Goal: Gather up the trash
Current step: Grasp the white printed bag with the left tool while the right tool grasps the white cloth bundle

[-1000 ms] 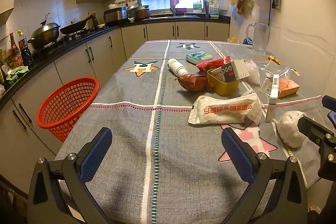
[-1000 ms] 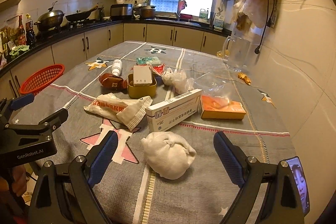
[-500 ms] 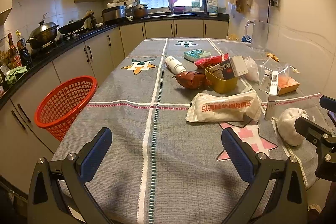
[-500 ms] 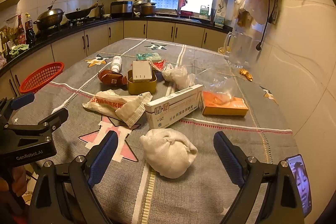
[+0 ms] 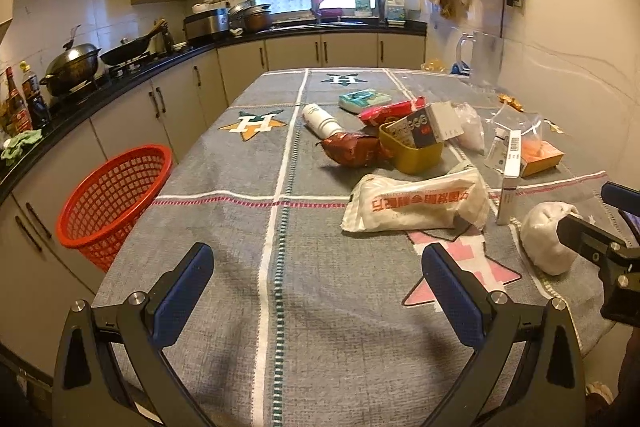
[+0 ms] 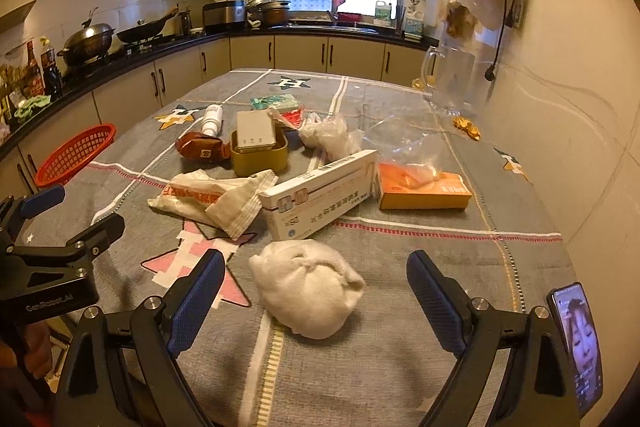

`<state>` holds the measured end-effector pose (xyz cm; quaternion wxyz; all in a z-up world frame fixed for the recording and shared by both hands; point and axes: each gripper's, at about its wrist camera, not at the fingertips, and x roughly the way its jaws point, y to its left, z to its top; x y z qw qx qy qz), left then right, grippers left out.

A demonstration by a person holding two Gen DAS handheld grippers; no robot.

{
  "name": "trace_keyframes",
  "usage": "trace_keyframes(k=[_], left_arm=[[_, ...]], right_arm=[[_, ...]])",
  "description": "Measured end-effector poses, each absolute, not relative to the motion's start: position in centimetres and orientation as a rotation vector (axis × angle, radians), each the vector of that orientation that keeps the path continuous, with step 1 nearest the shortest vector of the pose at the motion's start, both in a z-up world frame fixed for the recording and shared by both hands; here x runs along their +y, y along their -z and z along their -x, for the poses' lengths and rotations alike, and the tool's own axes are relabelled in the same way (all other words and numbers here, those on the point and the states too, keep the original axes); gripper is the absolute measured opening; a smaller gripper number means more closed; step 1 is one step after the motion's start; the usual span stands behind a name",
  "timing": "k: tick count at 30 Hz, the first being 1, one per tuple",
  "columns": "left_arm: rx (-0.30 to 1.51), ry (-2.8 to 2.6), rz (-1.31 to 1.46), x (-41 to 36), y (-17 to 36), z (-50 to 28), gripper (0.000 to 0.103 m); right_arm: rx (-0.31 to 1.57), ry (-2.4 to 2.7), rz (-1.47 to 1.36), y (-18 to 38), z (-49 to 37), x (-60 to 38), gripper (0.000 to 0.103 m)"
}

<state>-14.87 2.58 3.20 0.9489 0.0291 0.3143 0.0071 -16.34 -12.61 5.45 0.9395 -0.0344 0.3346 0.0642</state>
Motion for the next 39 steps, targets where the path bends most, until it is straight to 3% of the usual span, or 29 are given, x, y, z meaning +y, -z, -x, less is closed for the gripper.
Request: trace_keyframes(k=[10,24,33,38,39], left_arm=[[0.709,0.146,-0.054,1.4,-3.9,11.3,0.098],[0.769,0.434,-0.421,-3.5,-2.0,6.3,0.098],[0.81,0.456,-0.463,-5.3,-0.7,3.5,0.098],[0.865,0.452,-0.369,-4.4,-0.9,2.4,0.065],[0.867,0.448,-0.361,-4.3,-0.9,2.5,0.064]], right_arm=[[0.714,-0.171,0.0,-5.0,15.7,-14.3,0.095],[0.73,-0.166,-0.037,-4.1,15.0,-16.1,0.095],[0.741,-0.184,-0.039,-3.8,14.6,-16.3,0.095],[0.752,-0.2,-0.038,-3.6,14.3,-16.2,0.095],[0.753,-0.204,-0.034,-3.5,14.3,-16.0,0.095]])
